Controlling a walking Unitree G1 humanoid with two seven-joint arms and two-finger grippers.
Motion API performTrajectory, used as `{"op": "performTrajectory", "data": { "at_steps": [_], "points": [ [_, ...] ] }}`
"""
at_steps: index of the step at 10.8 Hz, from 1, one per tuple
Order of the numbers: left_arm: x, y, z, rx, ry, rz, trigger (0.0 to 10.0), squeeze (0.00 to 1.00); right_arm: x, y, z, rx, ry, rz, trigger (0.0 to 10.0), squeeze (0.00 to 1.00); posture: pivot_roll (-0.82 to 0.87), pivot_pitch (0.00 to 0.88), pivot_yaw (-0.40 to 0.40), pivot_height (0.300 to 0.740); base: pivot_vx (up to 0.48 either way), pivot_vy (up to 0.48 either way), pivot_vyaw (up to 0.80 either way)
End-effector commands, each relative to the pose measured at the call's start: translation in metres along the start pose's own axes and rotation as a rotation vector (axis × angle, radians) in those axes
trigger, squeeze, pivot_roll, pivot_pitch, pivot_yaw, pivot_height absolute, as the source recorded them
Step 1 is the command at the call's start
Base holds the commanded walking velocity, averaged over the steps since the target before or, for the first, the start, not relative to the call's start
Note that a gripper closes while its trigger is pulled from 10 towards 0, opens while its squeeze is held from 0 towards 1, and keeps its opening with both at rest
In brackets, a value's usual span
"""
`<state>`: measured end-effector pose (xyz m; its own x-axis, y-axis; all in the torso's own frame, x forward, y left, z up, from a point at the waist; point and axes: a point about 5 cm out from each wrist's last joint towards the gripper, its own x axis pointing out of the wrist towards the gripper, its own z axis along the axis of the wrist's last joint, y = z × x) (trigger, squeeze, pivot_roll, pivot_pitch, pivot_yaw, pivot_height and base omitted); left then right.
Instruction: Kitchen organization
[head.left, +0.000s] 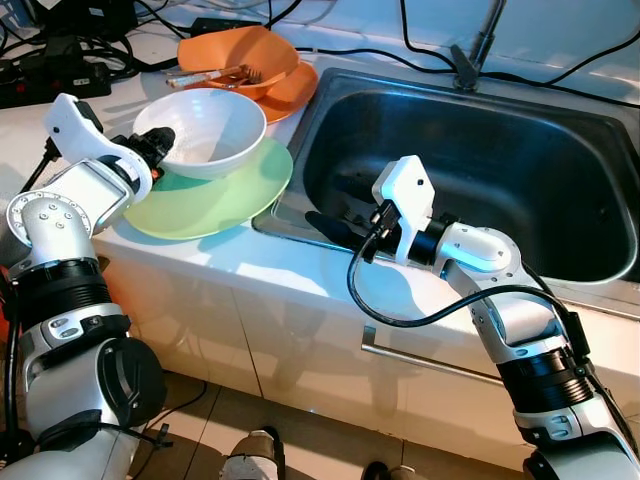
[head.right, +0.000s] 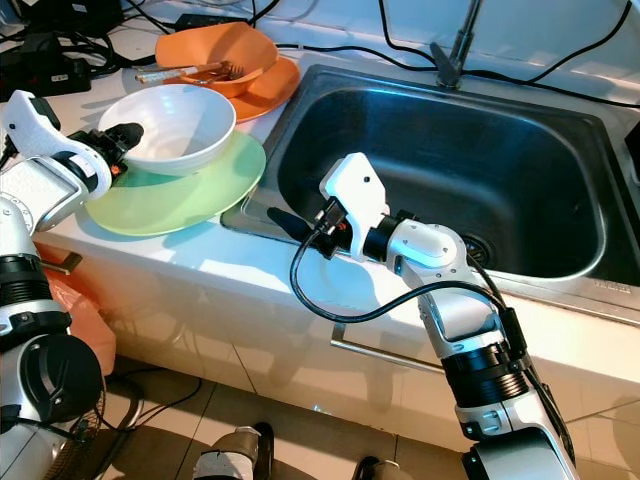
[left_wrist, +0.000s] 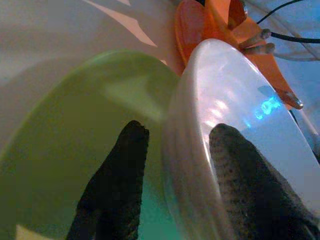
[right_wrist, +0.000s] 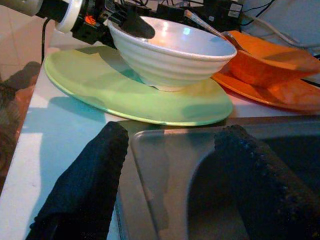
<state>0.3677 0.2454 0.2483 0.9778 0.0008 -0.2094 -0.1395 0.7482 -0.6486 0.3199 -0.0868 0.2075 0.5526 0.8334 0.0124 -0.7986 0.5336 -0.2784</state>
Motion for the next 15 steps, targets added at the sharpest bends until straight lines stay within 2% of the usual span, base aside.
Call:
{"op": "performTrajectory", "data": {
  "at_steps": [1, 4, 6, 9, 11, 12, 14, 15],
  "points": [
    [-0.001, -0.004, 0.002, -0.001, -0.008, -0.004, 0.0, 0.0, 0.001, 0.002, 0.002, -0.01, -0.002, 0.009, 10.0, 0.0, 0.21, 0.131, 0.012, 0.74, 0.0, 0.0, 0.0],
    [-0.004, -0.005, -0.001, 0.011, -0.025, -0.028, 0.0, 0.0, 0.0, 0.003, 0.001, -0.009, -0.001, 0.009, 10.0, 0.0, 0.21, 0.128, 0.011, 0.74, 0.0, 0.0, 0.0],
    [-0.006, -0.009, -0.01, 0.074, -0.019, -0.048, 0.0, 0.0, 0.0, 0.002, 0.001, -0.007, -0.002, 0.007, 10.0, 0.0, 0.21, 0.127, 0.011, 0.74, 0.0, 0.0, 0.0],
    [-0.01, -0.016, -0.049, 0.117, 0.013, -0.152, 0.0, 0.0, 0.0, -0.004, 0.004, 0.014, -0.022, -0.021, 10.0, 0.0, 0.21, 0.122, 0.007, 0.74, 0.0, 0.0, 0.0],
    [-0.014, -0.021, -0.061, 0.234, -0.048, -0.21, 0.0, 0.0, -0.002, -0.013, 0.005, 0.083, -0.045, -0.085, 10.0, 0.0, 0.21, 0.119, 0.007, 0.74, 0.0, 0.0, 0.0],
    [-0.018, -0.028, -0.062, 0.366, -0.1, -0.256, 0.0, 0.0, -0.002, -0.02, 0.007, 0.124, -0.058, -0.141, 10.0, 0.0, 0.21, 0.118, 0.009, 0.74, 0.0, 0.0, 0.0],
    [-0.021, -0.039, -0.061, 0.472, -0.191, -0.317, 0.0, 0.0, -0.002, -0.039, 0.007, 0.202, -0.059, -0.3, 10.0, 0.0, 0.21, 0.116, 0.013, 0.74, 0.0, 0.0, 0.0],
    [-0.022, -0.042, -0.062, 0.505, -0.208, -0.33, 0.0, 0.0, -0.002, -0.042, 0.009, 0.231, -0.068, -0.33, 10.0, 0.0, 0.21, 0.117, 0.014, 0.74, 0.0, 0.0, 0.0]
  ]
}}
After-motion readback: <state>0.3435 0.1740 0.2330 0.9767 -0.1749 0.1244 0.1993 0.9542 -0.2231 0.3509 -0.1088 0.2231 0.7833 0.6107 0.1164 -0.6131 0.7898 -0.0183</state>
